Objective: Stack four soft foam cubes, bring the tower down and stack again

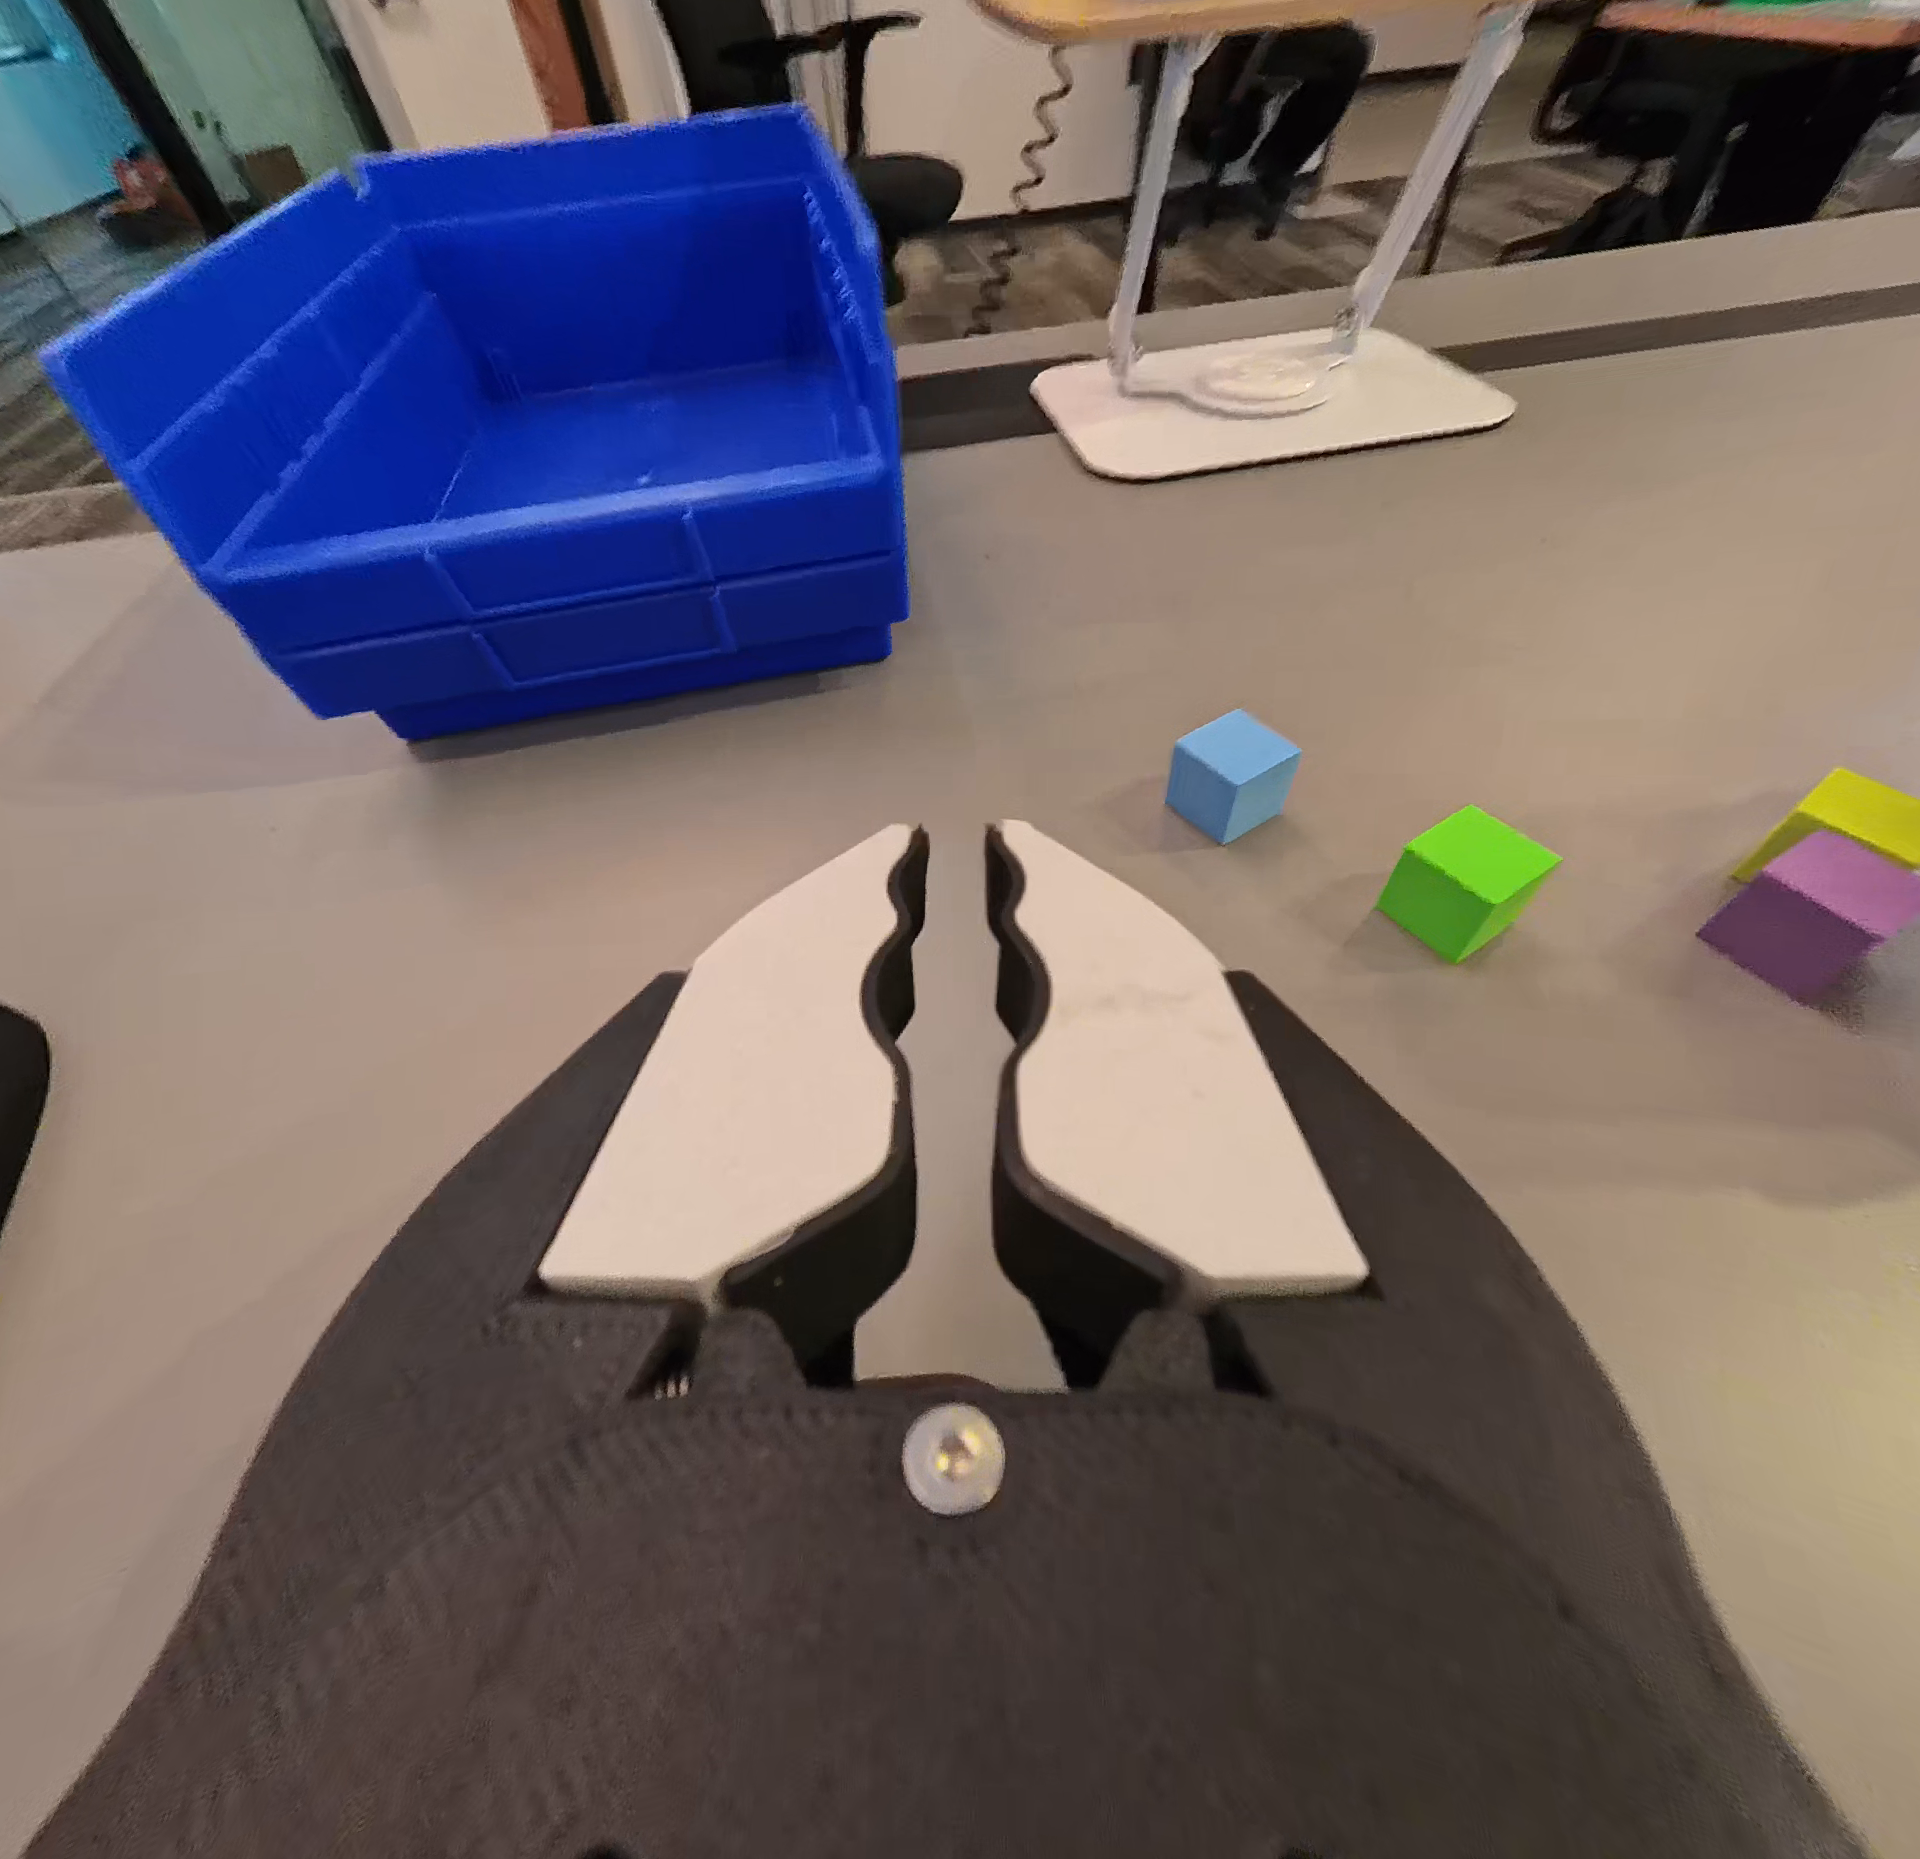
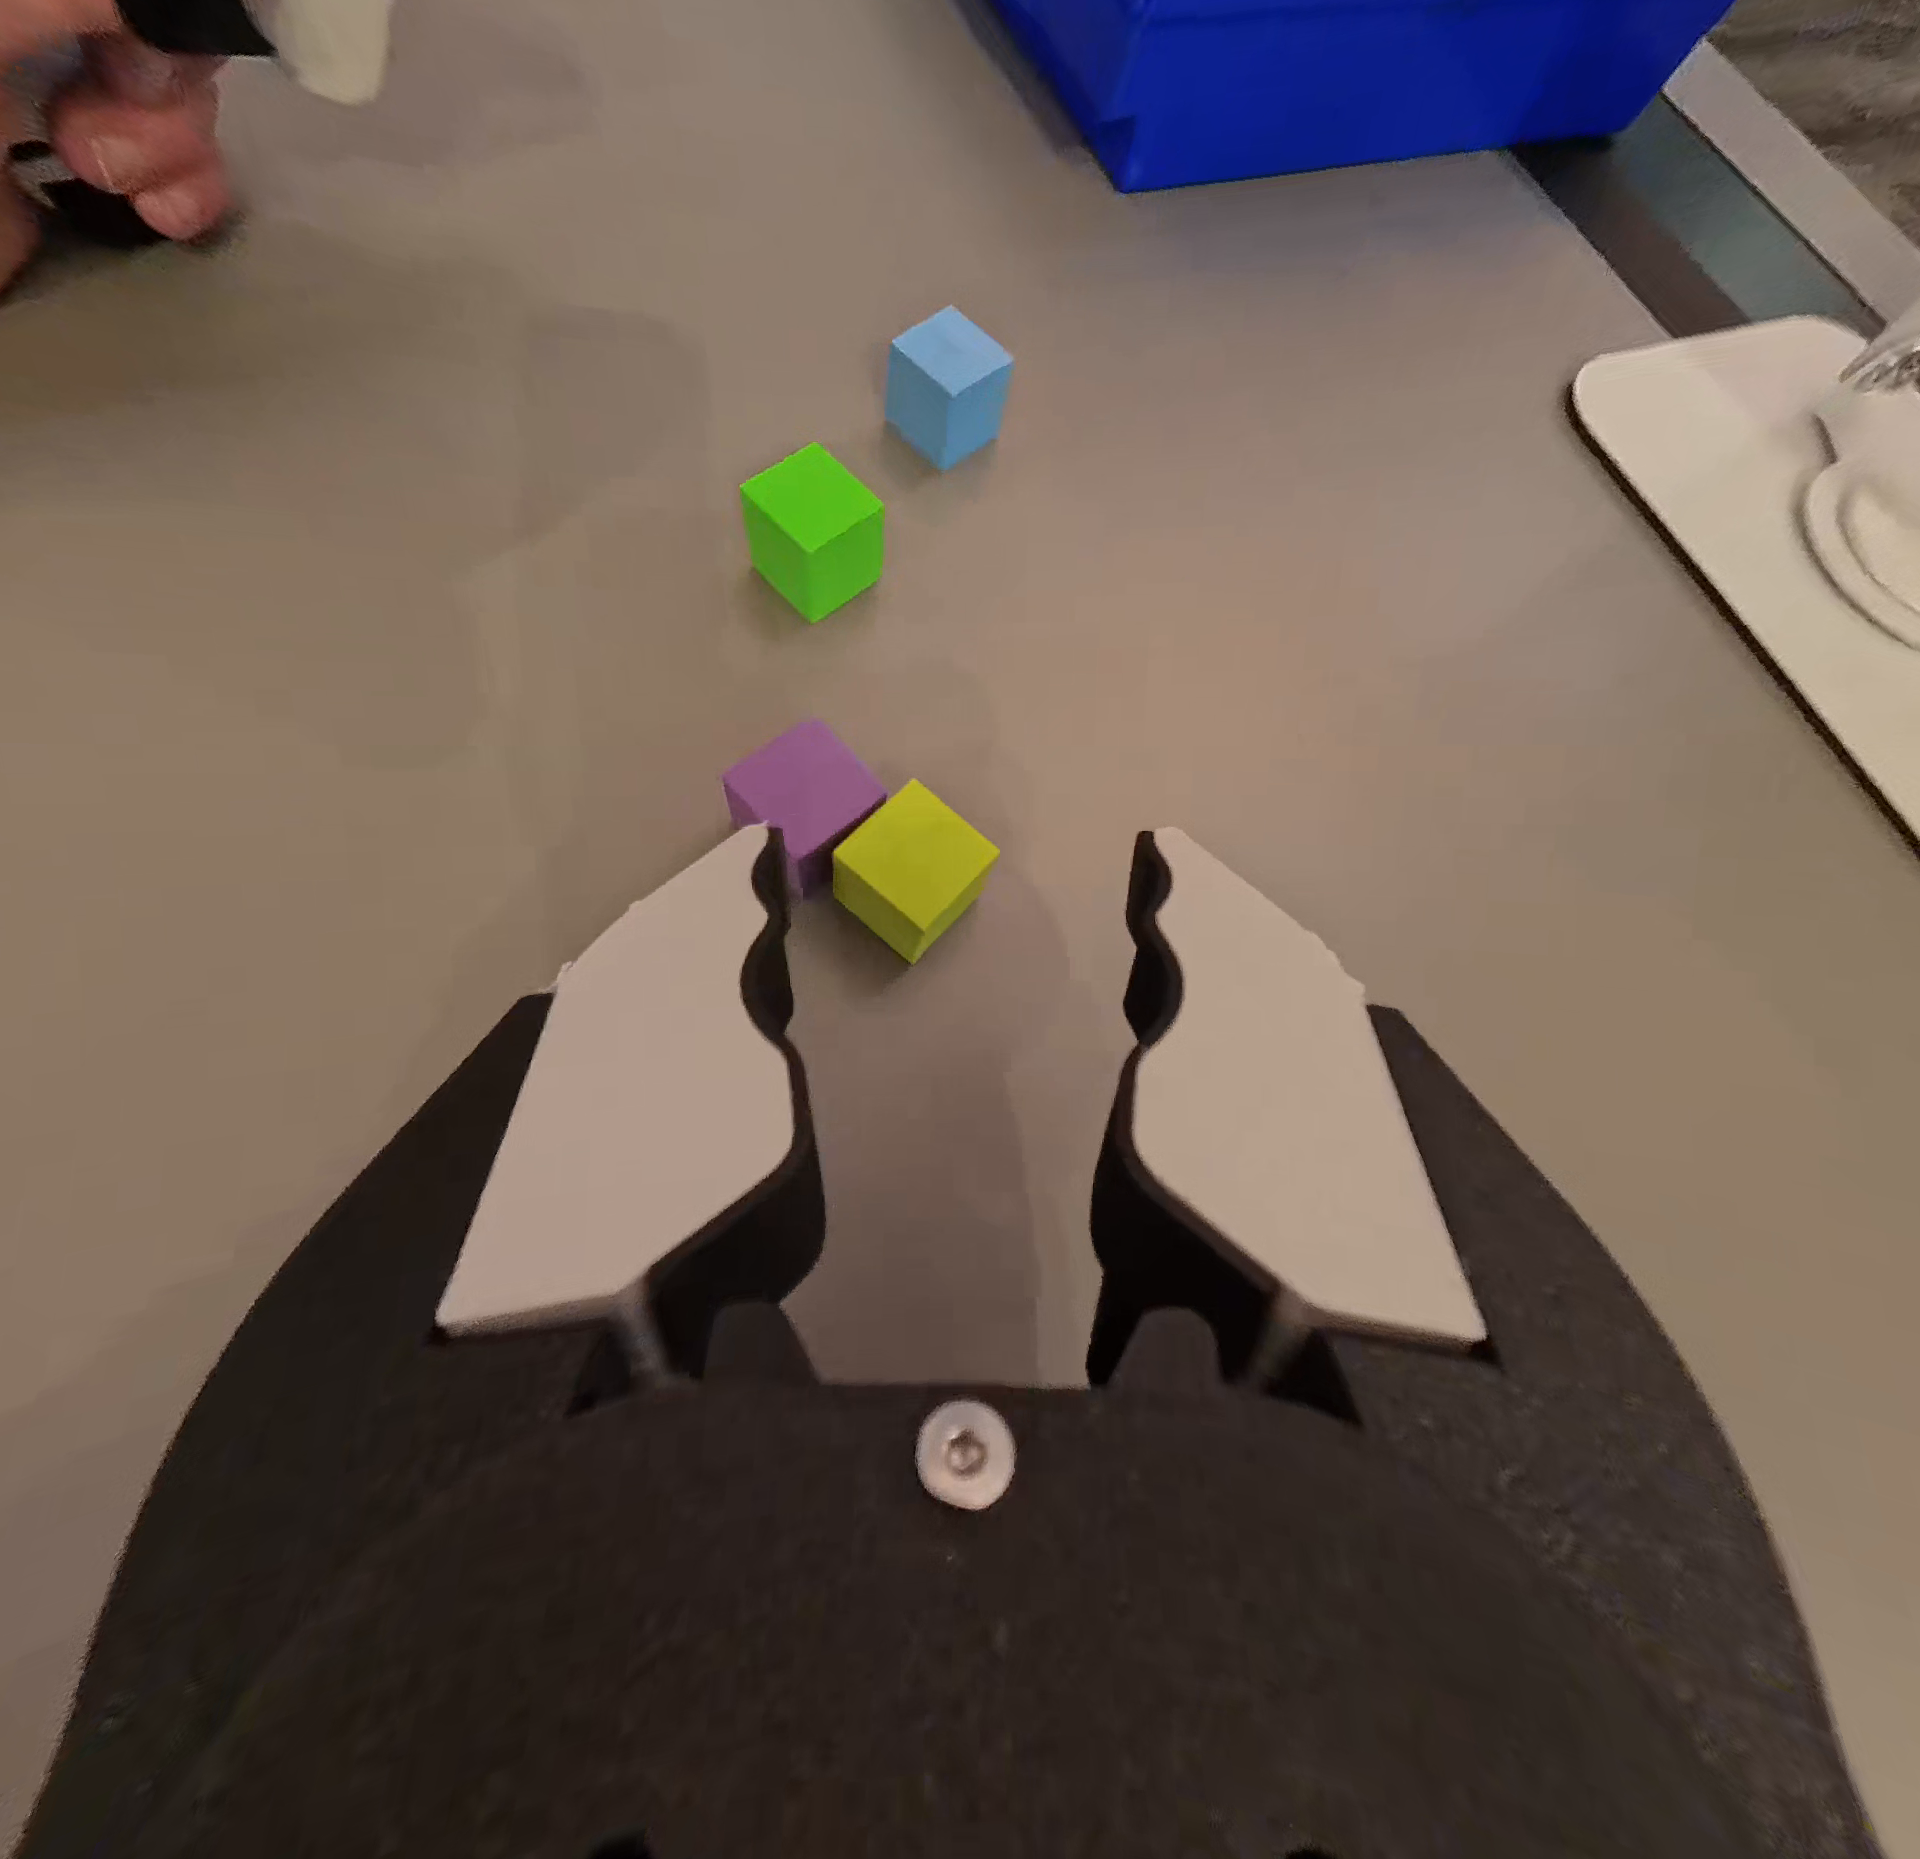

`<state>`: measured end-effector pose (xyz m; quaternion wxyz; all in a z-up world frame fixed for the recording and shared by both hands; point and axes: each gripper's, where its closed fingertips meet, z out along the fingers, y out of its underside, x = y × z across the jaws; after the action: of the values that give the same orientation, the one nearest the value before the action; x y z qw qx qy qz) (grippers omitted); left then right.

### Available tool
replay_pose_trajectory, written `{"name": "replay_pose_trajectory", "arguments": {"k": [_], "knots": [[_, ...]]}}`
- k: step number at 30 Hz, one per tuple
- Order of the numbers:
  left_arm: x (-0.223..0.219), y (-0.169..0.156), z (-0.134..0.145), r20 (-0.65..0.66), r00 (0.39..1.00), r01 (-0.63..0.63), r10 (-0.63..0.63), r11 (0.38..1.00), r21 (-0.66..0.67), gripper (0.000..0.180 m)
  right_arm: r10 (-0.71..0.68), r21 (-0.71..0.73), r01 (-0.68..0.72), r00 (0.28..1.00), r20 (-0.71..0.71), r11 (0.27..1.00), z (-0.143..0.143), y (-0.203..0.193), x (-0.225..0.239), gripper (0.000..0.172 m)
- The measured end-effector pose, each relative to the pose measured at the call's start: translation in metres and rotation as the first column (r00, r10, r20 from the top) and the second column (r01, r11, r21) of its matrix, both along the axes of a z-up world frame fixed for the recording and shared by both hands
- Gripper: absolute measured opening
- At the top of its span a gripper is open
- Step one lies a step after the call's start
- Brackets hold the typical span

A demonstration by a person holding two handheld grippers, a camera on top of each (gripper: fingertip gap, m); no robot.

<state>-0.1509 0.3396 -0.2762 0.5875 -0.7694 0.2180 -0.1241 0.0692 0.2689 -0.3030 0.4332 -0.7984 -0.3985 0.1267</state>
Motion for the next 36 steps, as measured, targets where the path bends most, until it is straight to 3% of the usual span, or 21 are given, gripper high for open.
{"name": "replay_pose_trajectory", "arguments": {"k": [7, 10, 13, 19, 26, 28, 32, 36], "knots": [[0.026, -0.014, 0.011, 0.015, 0.994, 0.110, -0.112, 0.991, 0.079, 0.035, -0.023, -0.022, 0.022, 0.998, -0.051, 1.000, -0.001, 0.006, 0.010, 0.061], [0.034, -0.015, 0.008, -0.033, 0.991, 0.129, -0.127, 0.989, 0.077, 0.036, 0.056, -0.003, -0.056, 0.995, -0.083, 0.998, 0.002, 0.001, 0.000, 0.063], [0.037, -0.011, 0.004, -0.050, 0.991, 0.128, -0.125, 0.990, 0.059, 0.036, 0.209, 0.103, -0.201, 0.975, -0.075, 0.974, 0.018, -0.012, -0.023, 0.053], [0.041, 0.002, -0.003, -0.039, 0.993, 0.113, -0.113, 0.994, -0.005, 0.039, 0.341, 0.030, -0.356, 0.913, 0.225, 0.934, 0.005, -0.015, -0.033, 0.055], [0.074, -0.006, -0.026, -0.200, 0.938, 0.270, -0.284, 0.958, -0.090, 0.048, 0.456, -0.137, -0.436, 0.826, 0.332, 0.889, -0.011, -0.015, -0.029, 0.052], [0.080, -0.006, -0.034, -0.201, 0.923, 0.302, -0.329, 0.941, -0.154, 0.056, 0.469, -0.161, -0.442, 0.802, 0.371, 0.883, -0.015, -0.013, -0.031, 0.051], [0.084, -0.003, -0.029, -0.145, 0.928, 0.322, -0.343, 0.935, -0.149, 0.055, 0.511, -0.214, -0.466, 0.749, 0.421, 0.859, -0.026, -0.008, -0.037, 0.047], [0.089, -0.002, -0.031, -0.116, 0.924, 0.342, -0.365, 0.923, -0.178, 0.056, 0.559, -0.281, -0.484, 0.697, 0.449, 0.829, -0.034, -0.006, -0.039, 0.026]]}}
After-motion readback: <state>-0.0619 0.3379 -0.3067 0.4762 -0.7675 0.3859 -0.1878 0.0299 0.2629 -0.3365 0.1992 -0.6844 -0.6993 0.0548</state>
